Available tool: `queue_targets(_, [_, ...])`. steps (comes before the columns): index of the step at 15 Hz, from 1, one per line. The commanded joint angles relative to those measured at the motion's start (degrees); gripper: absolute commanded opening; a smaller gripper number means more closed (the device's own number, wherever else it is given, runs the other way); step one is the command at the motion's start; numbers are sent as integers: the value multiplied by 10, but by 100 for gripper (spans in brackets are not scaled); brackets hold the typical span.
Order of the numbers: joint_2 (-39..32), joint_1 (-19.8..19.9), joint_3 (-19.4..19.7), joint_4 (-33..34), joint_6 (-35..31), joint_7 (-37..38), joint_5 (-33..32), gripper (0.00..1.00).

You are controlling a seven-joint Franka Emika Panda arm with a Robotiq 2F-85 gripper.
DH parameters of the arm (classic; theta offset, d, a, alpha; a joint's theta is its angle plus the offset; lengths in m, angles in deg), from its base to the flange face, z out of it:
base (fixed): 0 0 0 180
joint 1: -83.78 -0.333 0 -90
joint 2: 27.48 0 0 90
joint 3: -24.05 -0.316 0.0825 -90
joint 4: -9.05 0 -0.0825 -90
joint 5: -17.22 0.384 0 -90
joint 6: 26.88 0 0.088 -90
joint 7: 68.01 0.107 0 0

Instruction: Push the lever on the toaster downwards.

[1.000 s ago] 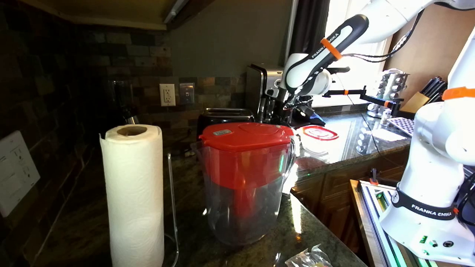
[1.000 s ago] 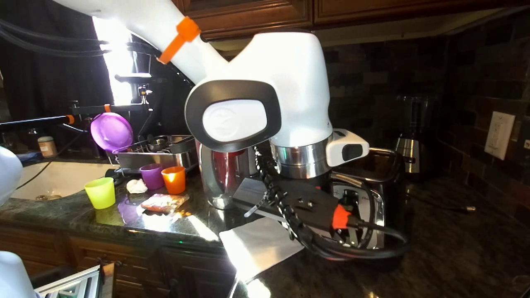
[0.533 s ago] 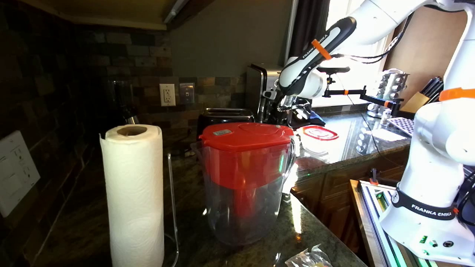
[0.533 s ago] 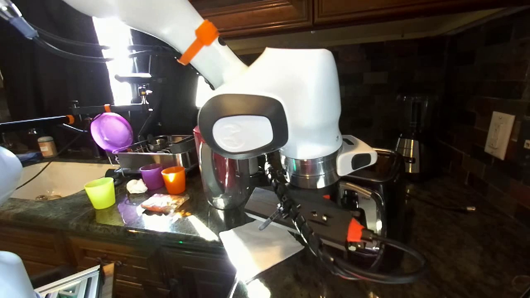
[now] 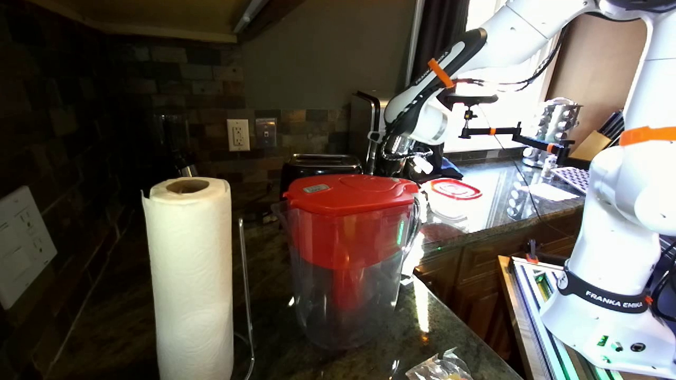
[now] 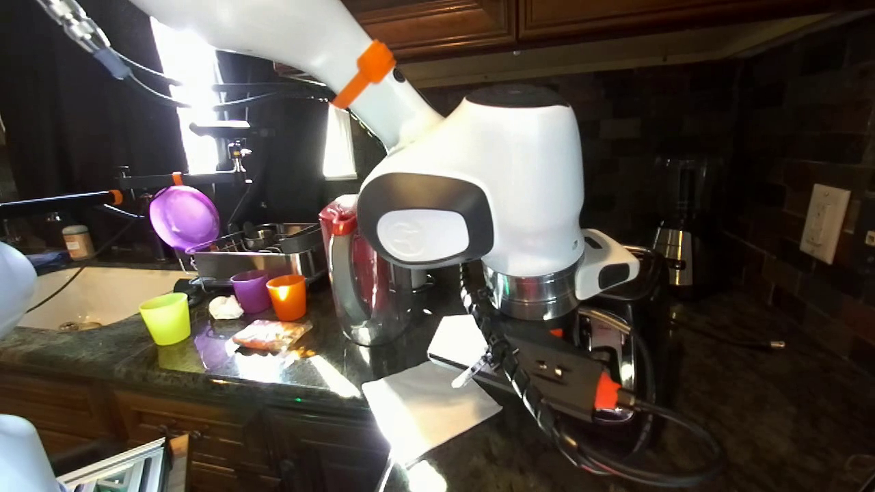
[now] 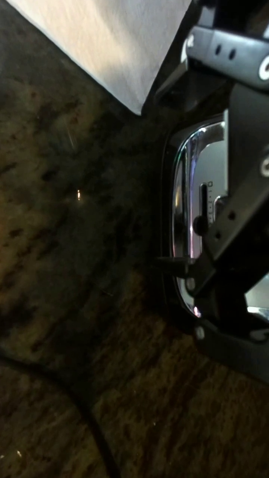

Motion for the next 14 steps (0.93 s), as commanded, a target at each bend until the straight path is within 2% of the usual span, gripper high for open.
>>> queue_targets(1, [-30, 0, -5, 18, -25, -34, 46, 100])
queue_targets(2, [-34, 0, -7, 22, -28, -39, 53, 100])
queue_targets(5, [-44, 1, -10, 30, -30, -51, 70, 92])
queue_targets(6, [-47, 1, -11, 32, -31, -53, 74, 85])
queue_targets(8, [-52, 1, -12, 36, -31, -57, 81, 80])
queue_targets(9, [-53, 1, -13, 38, -31, -59, 83, 75])
queue_targets(10, [-55, 2, -14, 39, -31, -61, 86, 79])
queue_targets(12, [-57, 2, -15, 42, -32, -63, 91, 79])
queue_targets(13, [-58, 2, -15, 43, -32, -64, 93, 77])
queue_targets(14, [-59, 2, -16, 44, -32, -66, 95, 70])
